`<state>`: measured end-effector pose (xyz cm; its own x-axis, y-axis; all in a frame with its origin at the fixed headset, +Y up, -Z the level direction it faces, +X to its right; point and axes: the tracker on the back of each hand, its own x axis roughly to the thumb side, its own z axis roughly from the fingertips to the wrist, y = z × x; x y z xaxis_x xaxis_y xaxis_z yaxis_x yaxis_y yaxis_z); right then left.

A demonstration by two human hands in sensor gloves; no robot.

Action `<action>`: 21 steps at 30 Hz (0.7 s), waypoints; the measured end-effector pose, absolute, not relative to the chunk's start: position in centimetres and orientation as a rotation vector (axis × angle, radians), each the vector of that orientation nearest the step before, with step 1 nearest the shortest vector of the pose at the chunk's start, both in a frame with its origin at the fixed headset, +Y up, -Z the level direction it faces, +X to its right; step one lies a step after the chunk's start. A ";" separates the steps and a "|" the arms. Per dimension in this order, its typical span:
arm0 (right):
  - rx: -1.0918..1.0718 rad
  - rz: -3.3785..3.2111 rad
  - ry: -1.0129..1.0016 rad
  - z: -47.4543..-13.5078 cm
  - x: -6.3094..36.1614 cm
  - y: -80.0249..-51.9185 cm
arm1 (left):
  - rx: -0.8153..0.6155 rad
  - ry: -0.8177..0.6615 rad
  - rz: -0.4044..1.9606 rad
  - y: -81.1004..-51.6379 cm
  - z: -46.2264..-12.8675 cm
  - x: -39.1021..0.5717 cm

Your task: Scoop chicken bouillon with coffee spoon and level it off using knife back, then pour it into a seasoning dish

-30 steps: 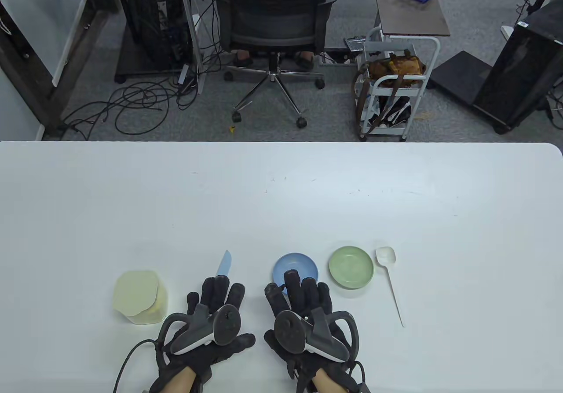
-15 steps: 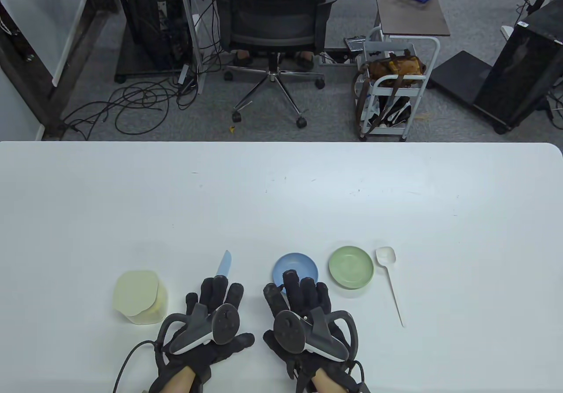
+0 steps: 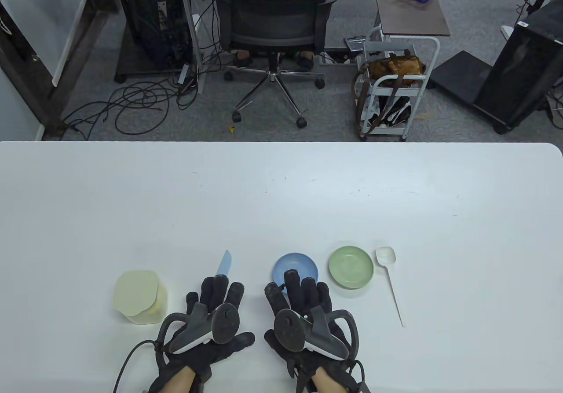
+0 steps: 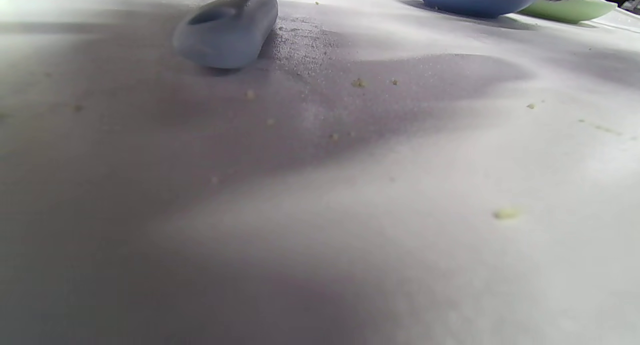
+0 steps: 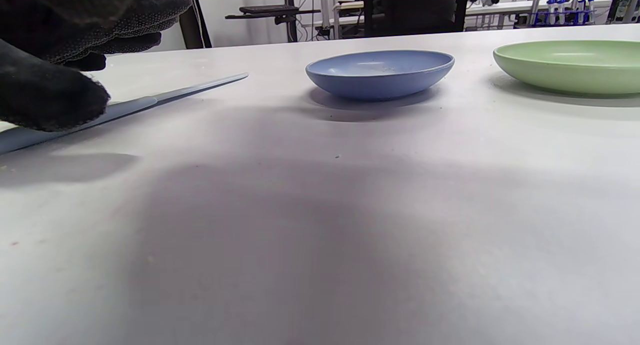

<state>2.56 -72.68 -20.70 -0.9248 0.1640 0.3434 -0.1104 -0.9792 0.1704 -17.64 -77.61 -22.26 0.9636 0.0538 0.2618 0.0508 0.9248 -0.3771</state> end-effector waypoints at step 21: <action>0.500 2.927 0.269 -21.2 3.2 -73.1 | -0.290 -0.271 -0.093 -69.3 -21.8 -20.9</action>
